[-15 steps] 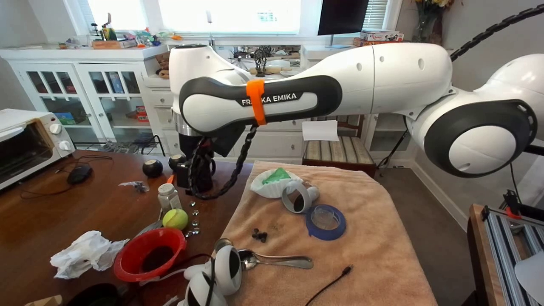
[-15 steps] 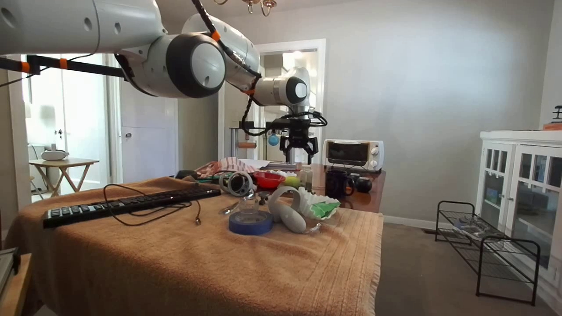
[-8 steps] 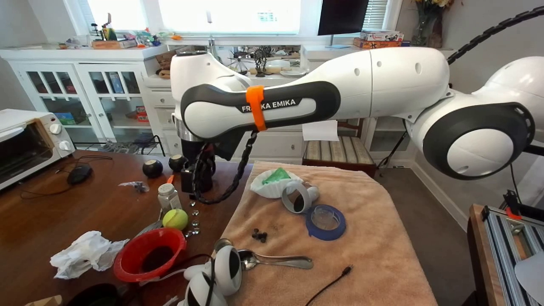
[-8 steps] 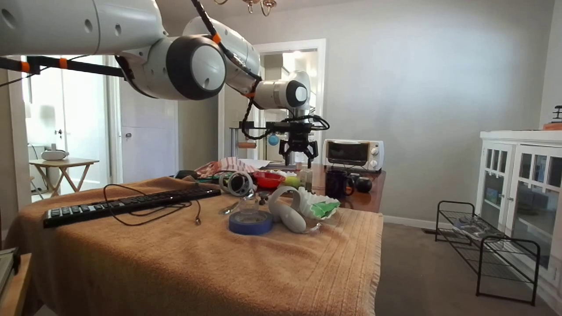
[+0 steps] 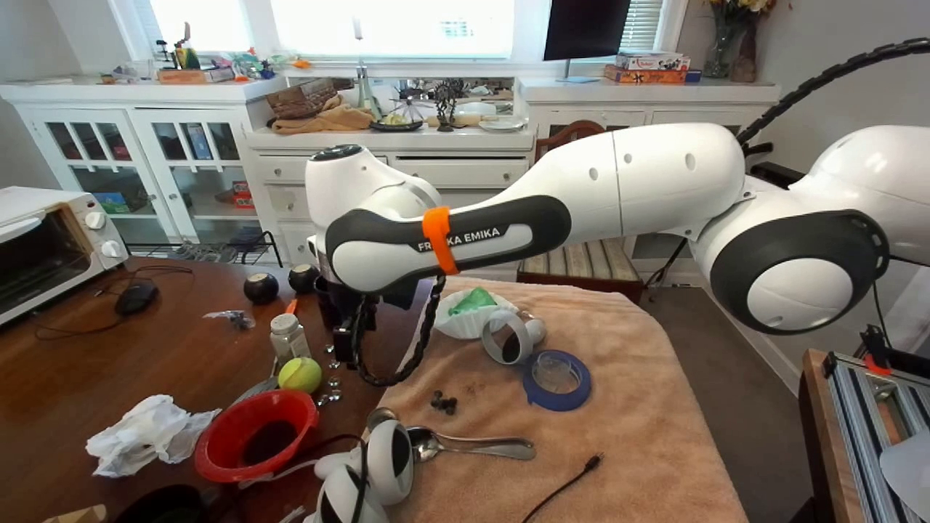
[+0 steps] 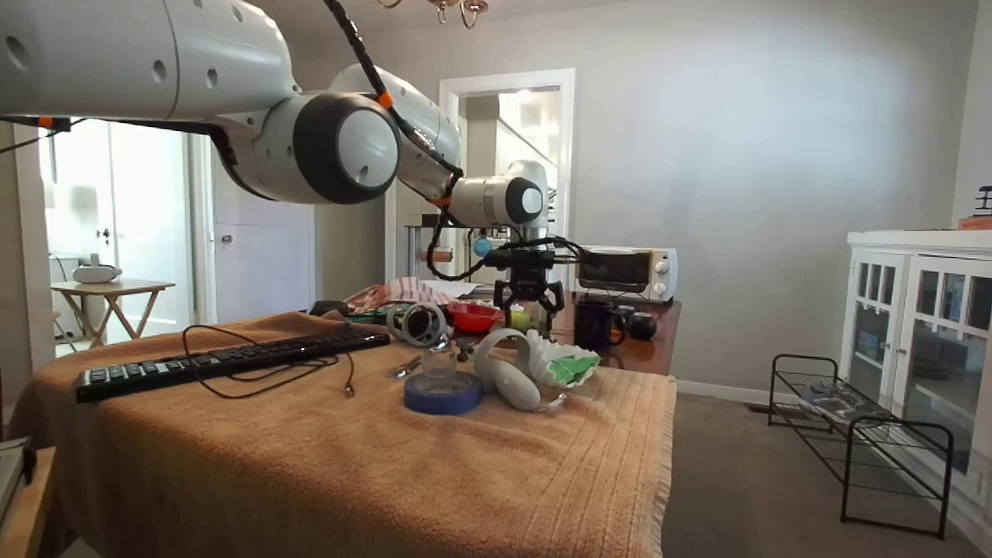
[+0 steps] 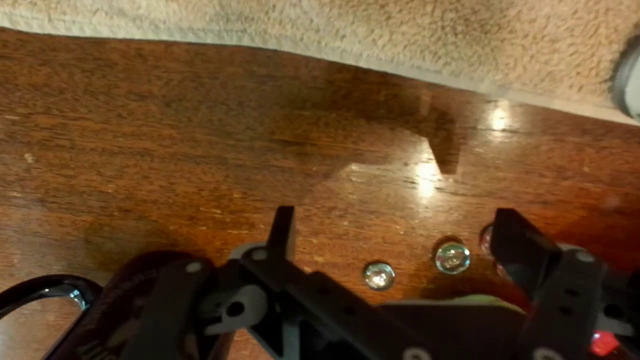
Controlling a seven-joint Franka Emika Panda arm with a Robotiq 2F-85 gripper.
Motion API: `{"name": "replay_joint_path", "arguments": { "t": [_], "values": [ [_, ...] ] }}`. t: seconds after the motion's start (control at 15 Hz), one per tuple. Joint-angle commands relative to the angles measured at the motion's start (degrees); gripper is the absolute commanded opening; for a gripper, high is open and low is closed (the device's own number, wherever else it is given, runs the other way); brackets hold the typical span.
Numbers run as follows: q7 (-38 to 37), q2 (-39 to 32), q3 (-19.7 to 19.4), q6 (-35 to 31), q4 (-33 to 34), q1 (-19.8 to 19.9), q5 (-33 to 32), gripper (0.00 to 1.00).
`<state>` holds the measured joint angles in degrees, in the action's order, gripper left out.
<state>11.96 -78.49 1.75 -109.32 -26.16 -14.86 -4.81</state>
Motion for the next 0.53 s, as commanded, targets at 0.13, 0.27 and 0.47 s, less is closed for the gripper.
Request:
{"name": "replay_joint_path", "arguments": {
  "t": [0.13, 0.27, 0.47],
  "values": [
    [0.28, -4.00, -3.30, -8.86, 2.48, -1.64, -3.99, 1.00],
    [-0.36, -4.29, -3.40, -11.65, 2.32, -1.82, -4.25, 1.00],
    [-1.46, -4.63, -3.15, -14.71, 2.11, -1.76, -3.70, 1.00]
  ]
}}
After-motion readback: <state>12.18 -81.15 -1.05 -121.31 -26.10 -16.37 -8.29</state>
